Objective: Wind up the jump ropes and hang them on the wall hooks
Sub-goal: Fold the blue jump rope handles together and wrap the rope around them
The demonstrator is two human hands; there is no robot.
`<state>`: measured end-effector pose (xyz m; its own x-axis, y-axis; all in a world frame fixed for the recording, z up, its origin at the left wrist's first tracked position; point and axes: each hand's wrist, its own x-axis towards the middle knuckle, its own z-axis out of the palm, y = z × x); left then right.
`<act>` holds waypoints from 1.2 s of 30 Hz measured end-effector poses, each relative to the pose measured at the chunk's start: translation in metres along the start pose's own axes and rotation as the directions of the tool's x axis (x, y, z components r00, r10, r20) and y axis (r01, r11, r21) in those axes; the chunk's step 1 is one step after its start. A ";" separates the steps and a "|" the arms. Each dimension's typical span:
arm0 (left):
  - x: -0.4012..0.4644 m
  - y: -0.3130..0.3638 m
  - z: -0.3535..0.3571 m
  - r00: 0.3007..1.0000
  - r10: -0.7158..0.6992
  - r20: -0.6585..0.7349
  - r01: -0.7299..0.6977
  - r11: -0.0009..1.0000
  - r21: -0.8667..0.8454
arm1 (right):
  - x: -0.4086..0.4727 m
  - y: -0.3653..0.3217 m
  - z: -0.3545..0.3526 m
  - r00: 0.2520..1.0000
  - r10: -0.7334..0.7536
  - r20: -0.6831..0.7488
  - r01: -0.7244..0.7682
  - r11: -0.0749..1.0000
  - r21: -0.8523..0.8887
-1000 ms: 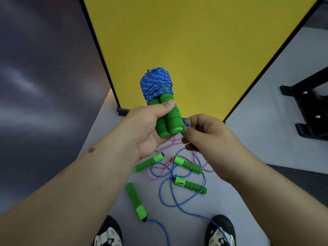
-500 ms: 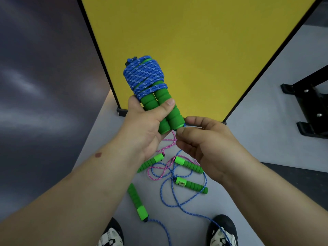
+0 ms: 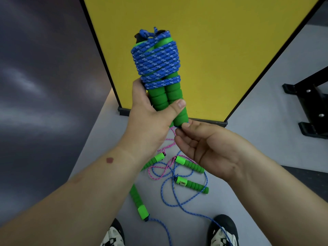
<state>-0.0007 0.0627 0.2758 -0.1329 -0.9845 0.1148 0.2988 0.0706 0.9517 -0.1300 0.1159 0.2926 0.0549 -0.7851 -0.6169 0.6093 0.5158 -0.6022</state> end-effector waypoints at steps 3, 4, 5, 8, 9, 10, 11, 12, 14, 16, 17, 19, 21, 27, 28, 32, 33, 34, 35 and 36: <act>-0.001 0.000 0.000 0.998 0.055 0.010 -0.056 0.994 0.093 | 0.001 0.000 0.001 0.999 0.037 -0.034 -0.036 0.999 0.040; -0.001 -0.001 0.000 0.998 0.057 0.007 -0.058 0.993 0.102 | 0.002 0.000 0.002 0.998 0.035 -0.048 -0.033 0.999 0.040; -0.002 -0.001 0.000 0.999 0.054 0.002 -0.053 0.993 0.103 | 0.002 0.001 0.003 0.998 0.025 -0.059 -0.023 0.999 0.038; 0.000 -0.003 -0.001 0.999 0.032 -0.013 -0.031 0.998 0.056 | 0.001 0.001 0.006 0.998 -0.009 -0.065 0.013 0.998 0.061; 0.001 -0.003 -0.002 1.000 0.025 -0.013 -0.024 0.999 0.032 | 0.000 0.000 0.007 0.998 -0.015 -0.060 0.019 0.998 0.064; 0.002 -0.004 -0.003 1.000 0.021 -0.013 -0.021 1.000 0.019 | -0.001 -0.001 0.008 0.998 -0.019 -0.056 0.023 0.997 0.071; 0.002 -0.006 -0.003 1.000 0.017 -0.015 -0.017 1.000 0.018 | -0.002 -0.002 0.008 0.998 -0.024 -0.053 0.029 0.996 0.085; 0.001 -0.006 -0.003 1.000 0.013 -0.019 -0.012 1.000 0.023 | -0.003 -0.002 0.008 0.998 -0.033 -0.045 0.037 0.994 0.105; -0.001 -0.010 -0.002 0.999 -0.031 -0.034 0.031 0.999 0.012 | -0.004 -0.006 0.009 0.997 -0.069 -0.017 0.071 0.990 0.124; -0.001 -0.011 -0.002 0.992 -0.121 -0.031 0.118 0.988 -0.098 | -0.006 -0.012 0.011 0.993 -0.114 0.005 0.113 0.990 0.084; 0.000 -0.011 -0.003 0.987 -0.158 -0.019 0.154 0.977 -0.150 | -0.006 -0.014 0.012 0.991 -0.134 0.000 0.133 0.990 0.040; 0.004 -0.010 -0.007 0.978 -0.208 -0.001 0.204 0.957 -0.208 | -0.004 -0.015 0.010 0.982 -0.182 -0.050 0.178 0.981 -0.080; 0.007 -0.007 -0.009 0.964 -0.264 0.014 0.261 0.939 -0.223 | 0.000 -0.014 0.005 0.956 -0.262 -0.130 0.228 0.946 -0.232; 0.003 -0.002 -0.007 0.879 -0.444 0.172 0.474 0.850 -0.228 | 0.006 -0.008 -0.003 0.936 -0.345 0.076 0.339 0.815 -0.470; 0.002 -0.002 -0.006 0.877 -0.443 0.184 0.476 0.851 -0.222 | 0.006 -0.006 -0.003 0.936 -0.332 0.115 0.344 0.803 -0.487; 0.002 -0.002 -0.005 0.895 -0.416 0.159 0.440 0.880 -0.179 | 0.010 -0.006 -0.010 0.941 -0.309 0.141 0.336 0.790 -0.512; 0.003 -0.002 -0.006 0.899 -0.412 0.148 0.434 0.882 -0.181 | 0.011 -0.007 -0.013 0.951 -0.282 0.127 0.307 0.815 -0.491; 0.003 -0.001 -0.007 0.902 -0.411 0.133 0.430 0.884 -0.183 | 0.011 -0.008 -0.015 0.958 -0.261 0.121 0.287 0.828 -0.481; 0.003 -0.001 -0.008 0.902 -0.416 0.119 0.432 0.884 -0.181 | 0.011 -0.008 -0.017 0.957 -0.258 0.135 0.291 0.819 -0.495; 0.004 -0.001 -0.008 0.899 -0.423 0.112 0.437 0.882 -0.178 | 0.011 -0.009 -0.019 0.948 -0.269 0.169 0.317 0.786 -0.530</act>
<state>0.0060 0.0575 0.2725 -0.3515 -0.8971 -0.2676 0.3737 -0.3965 0.8385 -0.1495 0.1093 0.2814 0.0217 -0.9411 -0.3376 0.0773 0.3382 -0.9379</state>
